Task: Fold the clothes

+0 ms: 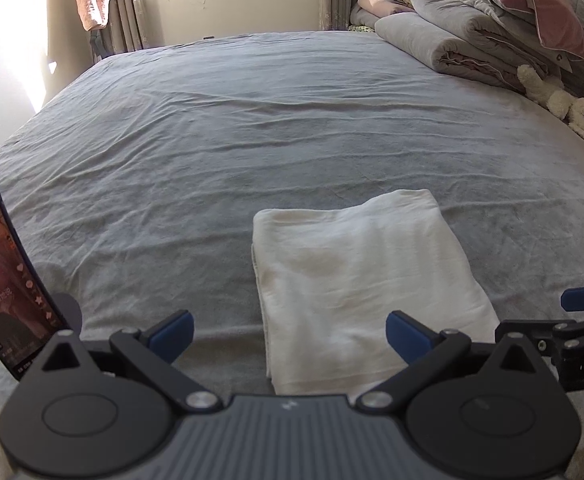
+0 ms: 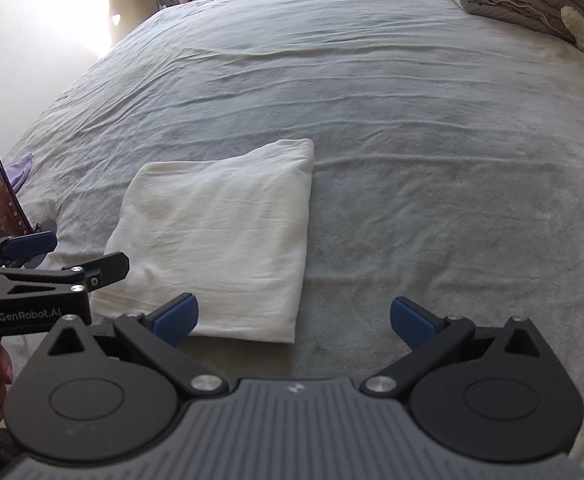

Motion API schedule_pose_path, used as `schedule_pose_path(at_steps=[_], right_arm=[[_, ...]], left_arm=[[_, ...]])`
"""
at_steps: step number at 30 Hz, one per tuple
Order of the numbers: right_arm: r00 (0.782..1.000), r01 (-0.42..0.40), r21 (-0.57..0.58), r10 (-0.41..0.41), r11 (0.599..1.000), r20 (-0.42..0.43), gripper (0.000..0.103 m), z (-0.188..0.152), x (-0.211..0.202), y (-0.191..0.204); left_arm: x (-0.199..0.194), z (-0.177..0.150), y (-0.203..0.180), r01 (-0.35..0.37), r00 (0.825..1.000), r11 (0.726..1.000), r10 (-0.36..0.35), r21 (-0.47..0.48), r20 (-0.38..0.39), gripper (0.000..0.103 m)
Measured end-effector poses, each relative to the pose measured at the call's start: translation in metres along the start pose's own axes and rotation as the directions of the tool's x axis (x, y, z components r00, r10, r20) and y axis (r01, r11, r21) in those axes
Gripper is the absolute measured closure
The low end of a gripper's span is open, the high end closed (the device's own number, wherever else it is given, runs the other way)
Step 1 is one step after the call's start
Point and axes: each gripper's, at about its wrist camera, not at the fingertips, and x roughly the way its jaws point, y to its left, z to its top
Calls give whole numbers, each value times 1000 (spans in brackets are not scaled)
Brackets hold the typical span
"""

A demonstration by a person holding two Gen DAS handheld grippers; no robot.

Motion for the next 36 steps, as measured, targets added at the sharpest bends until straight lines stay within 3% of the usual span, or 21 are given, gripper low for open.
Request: schedule_pose_path(at_steps=[19, 28, 36], right_arm=[[999, 48, -46, -48, 998, 6, 0, -1, 1, 9], [983, 181, -110, -178, 977, 44, 0, 1, -4, 23], [955, 291, -145, -277, 946, 107, 0, 2, -13, 30]], left_arm=[[-2, 1, 3, -82, 997, 997, 82, -17, 3, 1], [0, -1, 7, -82, 997, 997, 82, 4, -5, 1], [2, -3, 11, -87, 996, 996, 87, -1, -13, 1]])
